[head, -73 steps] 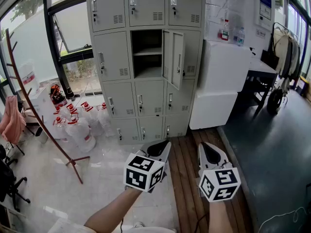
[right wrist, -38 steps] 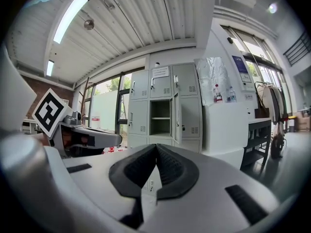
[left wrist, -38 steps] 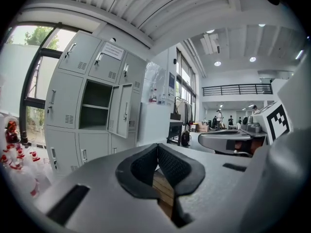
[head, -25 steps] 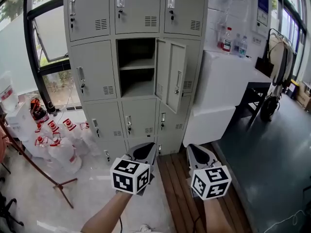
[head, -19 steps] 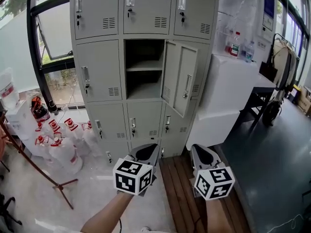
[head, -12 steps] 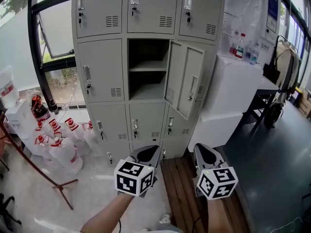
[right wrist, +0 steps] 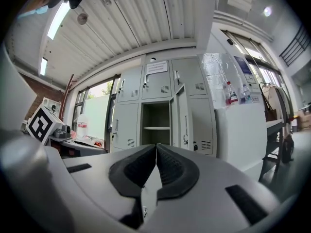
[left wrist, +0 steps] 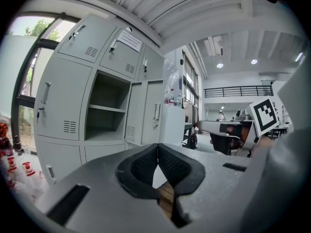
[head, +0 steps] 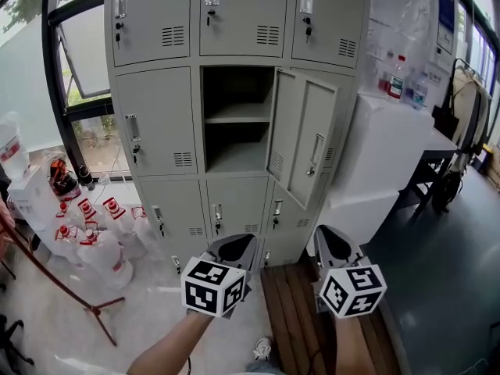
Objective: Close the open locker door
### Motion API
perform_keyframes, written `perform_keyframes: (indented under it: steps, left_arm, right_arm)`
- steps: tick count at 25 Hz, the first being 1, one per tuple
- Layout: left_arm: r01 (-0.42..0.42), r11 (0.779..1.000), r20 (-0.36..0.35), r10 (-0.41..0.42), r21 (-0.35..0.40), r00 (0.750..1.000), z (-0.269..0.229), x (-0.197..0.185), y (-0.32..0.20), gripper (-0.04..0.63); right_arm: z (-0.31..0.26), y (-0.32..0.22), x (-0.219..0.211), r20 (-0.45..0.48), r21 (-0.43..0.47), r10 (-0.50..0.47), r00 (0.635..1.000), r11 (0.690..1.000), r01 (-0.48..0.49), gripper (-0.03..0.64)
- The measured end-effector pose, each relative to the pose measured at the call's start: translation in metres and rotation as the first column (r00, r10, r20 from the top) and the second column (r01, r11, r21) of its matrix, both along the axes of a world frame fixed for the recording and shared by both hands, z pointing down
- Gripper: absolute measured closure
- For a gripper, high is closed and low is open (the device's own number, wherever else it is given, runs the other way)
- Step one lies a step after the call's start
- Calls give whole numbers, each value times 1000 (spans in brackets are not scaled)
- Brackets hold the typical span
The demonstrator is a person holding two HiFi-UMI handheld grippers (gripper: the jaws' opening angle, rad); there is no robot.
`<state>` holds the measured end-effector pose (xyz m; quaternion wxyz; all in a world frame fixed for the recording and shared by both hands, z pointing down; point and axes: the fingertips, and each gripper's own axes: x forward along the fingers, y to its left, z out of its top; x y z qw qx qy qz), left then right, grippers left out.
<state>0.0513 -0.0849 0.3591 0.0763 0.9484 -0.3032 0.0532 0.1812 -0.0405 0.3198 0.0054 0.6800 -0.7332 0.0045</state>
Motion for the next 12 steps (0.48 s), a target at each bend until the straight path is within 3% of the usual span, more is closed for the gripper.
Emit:
perform_keyframes:
  steps: [12]
  left_arm:
    - [26, 1000, 38, -26, 9, 999, -7, 73, -82, 588]
  right_arm:
    - [-16, -91, 69, 5, 38, -74, 997, 997, 74, 611]
